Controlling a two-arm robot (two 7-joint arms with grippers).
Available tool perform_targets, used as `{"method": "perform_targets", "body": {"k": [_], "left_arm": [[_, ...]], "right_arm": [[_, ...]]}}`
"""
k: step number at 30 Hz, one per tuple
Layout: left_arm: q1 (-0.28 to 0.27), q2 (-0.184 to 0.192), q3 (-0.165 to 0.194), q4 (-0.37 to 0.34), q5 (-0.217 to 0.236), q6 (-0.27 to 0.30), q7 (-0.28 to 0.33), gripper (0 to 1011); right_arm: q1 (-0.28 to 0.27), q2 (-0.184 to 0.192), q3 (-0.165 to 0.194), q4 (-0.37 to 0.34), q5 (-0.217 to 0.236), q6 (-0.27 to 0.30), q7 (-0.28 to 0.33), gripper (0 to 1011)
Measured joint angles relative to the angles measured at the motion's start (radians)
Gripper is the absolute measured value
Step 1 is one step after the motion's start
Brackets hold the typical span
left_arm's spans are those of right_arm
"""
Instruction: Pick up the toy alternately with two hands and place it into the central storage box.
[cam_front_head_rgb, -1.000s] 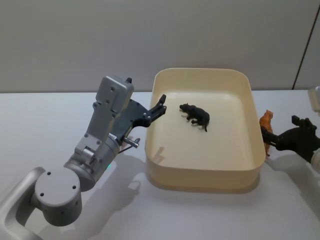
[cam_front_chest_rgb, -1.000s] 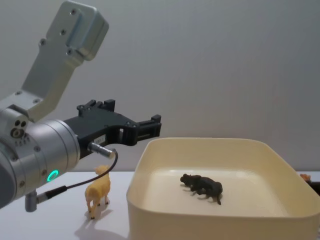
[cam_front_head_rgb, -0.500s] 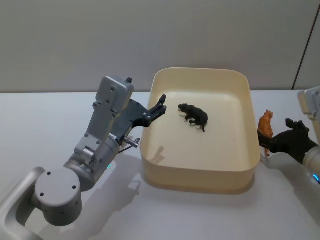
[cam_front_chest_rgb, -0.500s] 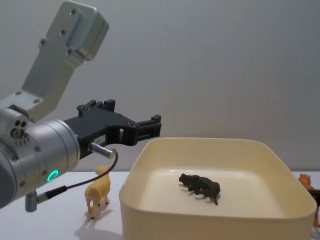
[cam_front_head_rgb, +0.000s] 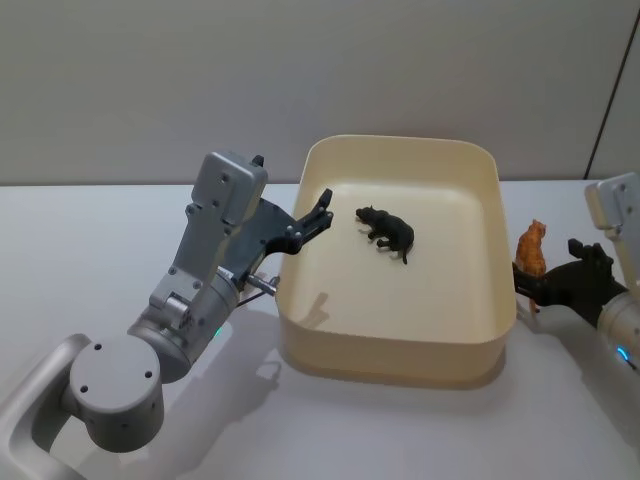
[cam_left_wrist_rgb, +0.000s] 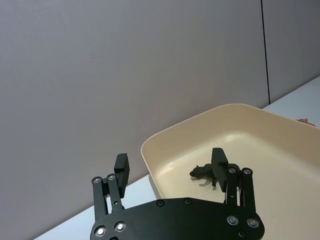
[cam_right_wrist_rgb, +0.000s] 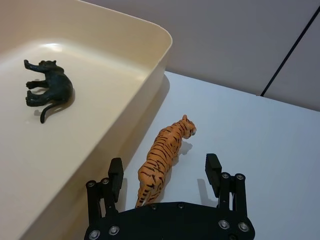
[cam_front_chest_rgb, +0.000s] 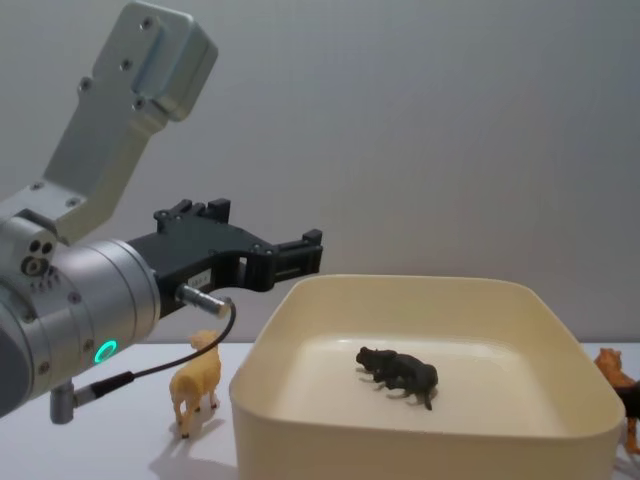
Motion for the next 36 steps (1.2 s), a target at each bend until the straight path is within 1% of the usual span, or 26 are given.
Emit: {"method": "perform_targets", "body": {"k": [8,16,21,23,24,25,27,29,31,32,35,36], "left_arm": [[0.0,0.0,0.0,0.0,0.0,0.0,0.0,1000],[0.0,0.0,0.0,0.0,0.0,0.0,0.0,1001],[0.0,0.0,0.0,0.0,0.0,0.0,0.0,1001],[0.0,0.0,0.0,0.0,0.0,0.0,0.0,1000],[0.0,0.0,0.0,0.0,0.0,0.0,0.0,1000],[0.0,0.0,0.0,0.0,0.0,0.0,0.0,1001],[0.0,0.0,0.0,0.0,0.0,0.0,0.0,1001],[0.0,0.0,0.0,0.0,0.0,0.0,0.0,1001],[0.0,0.0,0.0,0.0,0.0,0.0,0.0,1001],[0.0,0.0,0.0,0.0,0.0,0.0,0.0,1001],[0.0,0.0,0.0,0.0,0.0,0.0,0.0,1001],[0.0,0.0,0.0,0.0,0.0,0.0,0.0,1000]], "right_arm": [[0.007,-0.005,0.002,0.02,-0.007,0.009,-0.026,1001],[0.014,-0.009,0.003,0.037,-0.011,0.014,-0.035,994],[0.017,-0.01,0.004,0.044,-0.012,0.016,-0.038,887],[0.017,-0.011,0.004,0.046,-0.012,0.016,-0.039,819],[0.017,-0.011,0.004,0.047,-0.013,0.016,-0.039,806],[0.018,-0.011,0.004,0.048,-0.013,0.017,-0.04,755],[0.019,-0.011,0.005,0.049,-0.013,0.017,-0.04,708],[0.019,-0.011,0.005,0.051,-0.013,0.017,-0.041,630],[0.019,-0.012,0.005,0.051,-0.013,0.017,-0.041,590],[0.02,-0.012,0.005,0.052,-0.014,0.018,-0.042,534],[0.02,-0.012,0.005,0.054,-0.014,0.018,-0.042,476],[0.02,-0.012,0.005,0.054,-0.014,0.018,-0.042,430]]}}
